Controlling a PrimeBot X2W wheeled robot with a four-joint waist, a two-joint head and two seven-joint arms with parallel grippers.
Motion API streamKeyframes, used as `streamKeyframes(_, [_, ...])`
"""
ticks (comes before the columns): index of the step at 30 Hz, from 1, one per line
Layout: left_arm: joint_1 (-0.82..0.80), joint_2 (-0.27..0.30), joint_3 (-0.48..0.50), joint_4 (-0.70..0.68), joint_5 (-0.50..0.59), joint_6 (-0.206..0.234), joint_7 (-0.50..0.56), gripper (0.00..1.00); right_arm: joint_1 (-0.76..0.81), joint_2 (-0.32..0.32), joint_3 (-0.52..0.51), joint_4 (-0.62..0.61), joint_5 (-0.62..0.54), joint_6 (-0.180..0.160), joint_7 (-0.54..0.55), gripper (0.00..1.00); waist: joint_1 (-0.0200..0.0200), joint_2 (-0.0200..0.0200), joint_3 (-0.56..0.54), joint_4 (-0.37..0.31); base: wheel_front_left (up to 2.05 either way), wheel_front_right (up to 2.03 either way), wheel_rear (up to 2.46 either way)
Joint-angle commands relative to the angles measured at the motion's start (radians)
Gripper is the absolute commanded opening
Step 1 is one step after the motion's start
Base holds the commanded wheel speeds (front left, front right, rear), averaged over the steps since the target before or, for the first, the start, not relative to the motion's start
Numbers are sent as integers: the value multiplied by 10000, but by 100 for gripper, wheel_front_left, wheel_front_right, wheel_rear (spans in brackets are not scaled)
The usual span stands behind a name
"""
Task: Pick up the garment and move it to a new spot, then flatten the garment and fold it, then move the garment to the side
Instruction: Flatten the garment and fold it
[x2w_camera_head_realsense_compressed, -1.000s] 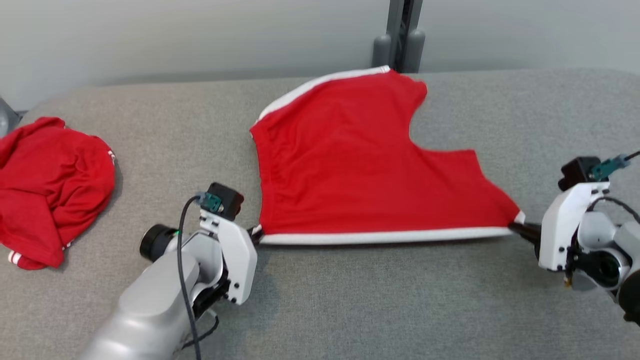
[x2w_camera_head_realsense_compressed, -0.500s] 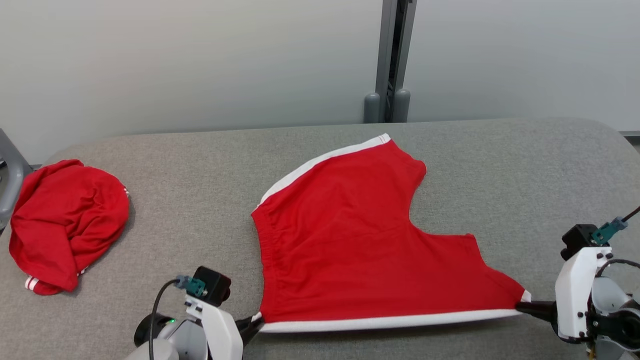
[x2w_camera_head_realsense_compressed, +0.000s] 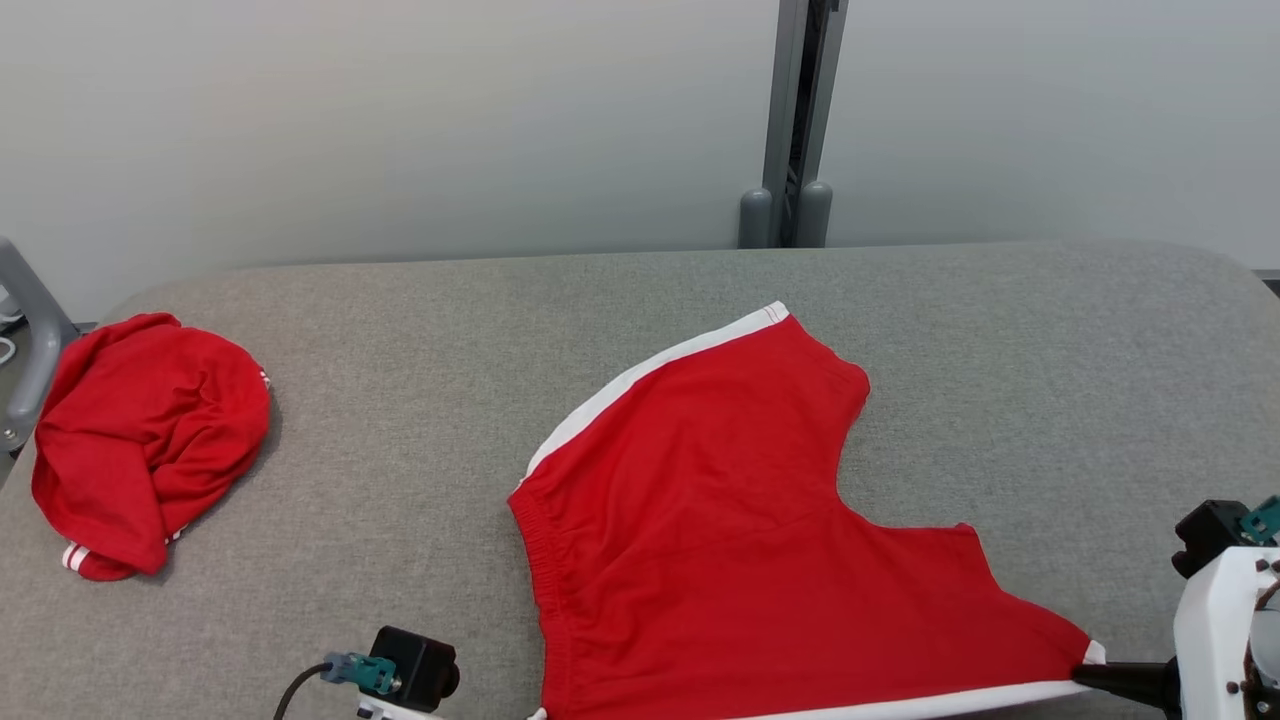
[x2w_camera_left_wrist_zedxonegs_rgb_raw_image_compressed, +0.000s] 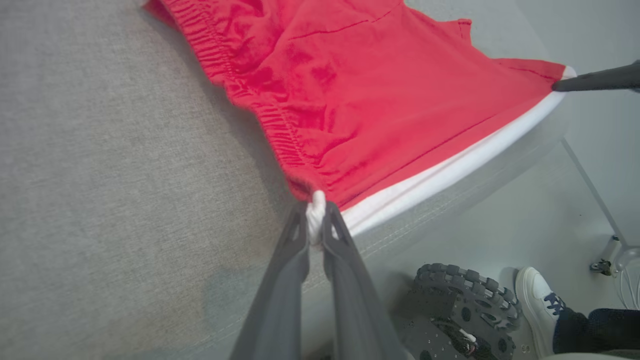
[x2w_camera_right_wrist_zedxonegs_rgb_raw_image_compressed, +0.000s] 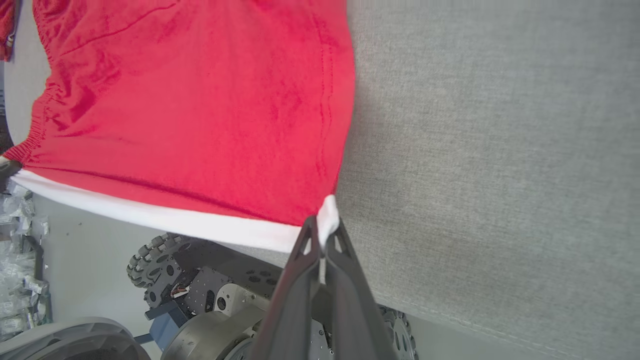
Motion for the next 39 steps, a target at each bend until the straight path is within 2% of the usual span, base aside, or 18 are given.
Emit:
streamKeyframes(1, [150, 143, 152, -141, -113, 169, 34, 0, 75, -232, -112, -44, 35, -56, -139, 0, 1, -1, 77, 43, 0, 0, 0])
streamKeyframes(5, [57, -4, 425, -497, -499, 453, 153, 0, -324, -276, -345, -287, -333, -56, -565, 0, 1, -1, 420, 112, 0, 0, 0])
streamKeyframes(9, [-320, -316, 718, -668, -1014, 551, 425, 0, -832, -199, -638, -444, -550, -45, -756, 0, 1, -1, 875, 271, 0, 0, 0])
streamKeyframes(18, [-1407, -1118, 1714, -523, -2567, 671, 1163, 0, -2439, 43, -1289, -1, -921, -36, -366, 0, 1, -1, 2018, 708, 0, 0, 0])
streamKeyframes(23, [-2192, -1574, 2210, -153, -3300, 488, 1495, 0, -3515, 442, -1592, 810, -1210, -36, -103, 0, 1, -1, 2609, 1090, 0, 0, 0])
streamKeyframes(25, [-2603, -1942, 2436, 118, -3669, 340, 1543, 0, -4088, 764, -1679, 1286, -1404, -34, 84, 0, 1, -1, 2892, 1344, 0, 0, 0])
streamKeyframes(32, [-3556, -2606, 2567, 738, -3776, 44, 1459, 0, -5285, 1348, -1756, 2099, -1826, -33, 588, 0, 1, -1, 3517, 1931, 0, 0, 0])
streamKeyframes(39, [-4343, -3298, 2667, 1459, -3862, -417, 1202, 0, -6322, 1668, -1819, 2700, -2240, -33, 883, 0, 1, -1, 4031, 2388, 0, 0, 0])
